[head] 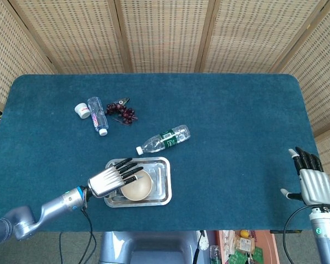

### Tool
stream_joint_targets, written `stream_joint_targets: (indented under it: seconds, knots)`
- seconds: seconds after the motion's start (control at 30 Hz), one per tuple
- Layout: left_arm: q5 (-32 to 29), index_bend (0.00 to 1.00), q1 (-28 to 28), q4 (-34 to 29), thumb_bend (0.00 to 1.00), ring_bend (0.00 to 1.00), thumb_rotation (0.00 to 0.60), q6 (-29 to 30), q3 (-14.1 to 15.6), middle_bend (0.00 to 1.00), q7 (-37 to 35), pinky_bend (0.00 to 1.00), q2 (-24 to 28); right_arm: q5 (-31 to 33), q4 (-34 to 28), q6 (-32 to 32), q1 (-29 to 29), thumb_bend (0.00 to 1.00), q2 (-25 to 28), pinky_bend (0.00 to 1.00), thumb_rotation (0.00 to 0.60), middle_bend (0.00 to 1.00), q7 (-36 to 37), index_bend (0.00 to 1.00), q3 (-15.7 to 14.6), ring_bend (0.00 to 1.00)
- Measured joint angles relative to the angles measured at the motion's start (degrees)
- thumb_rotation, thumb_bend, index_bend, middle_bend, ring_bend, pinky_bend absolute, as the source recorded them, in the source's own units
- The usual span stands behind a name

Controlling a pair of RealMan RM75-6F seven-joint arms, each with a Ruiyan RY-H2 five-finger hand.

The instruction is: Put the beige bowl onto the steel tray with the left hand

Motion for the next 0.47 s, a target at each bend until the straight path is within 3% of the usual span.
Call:
stream_joint_targets:
  seconds: [0.2, 0.47]
  knots:
    - [-4.67, 0.00, 2.53, -6.43, 0.00, 0.00, 0.600, 3.11, -1.22, 0.00, 0.34, 0.00, 7.13, -1.57, -0.76, 0.68, -0.37, 0.00, 0.66, 0.00, 0.600, 0.00, 1.02, 0.00, -0.38, 0.00]
    - [-21.17, 0.00, 13.61, -19.69, 0.00, 0.00, 0.600, 10.97, -3.65, 0.00, 8.38, 0.00, 17.28, -3.68, -1.59, 1.41, -0.89, 0.00, 1.60, 0.00, 0.600, 0.00, 2.74, 0.00, -0.96, 0.00]
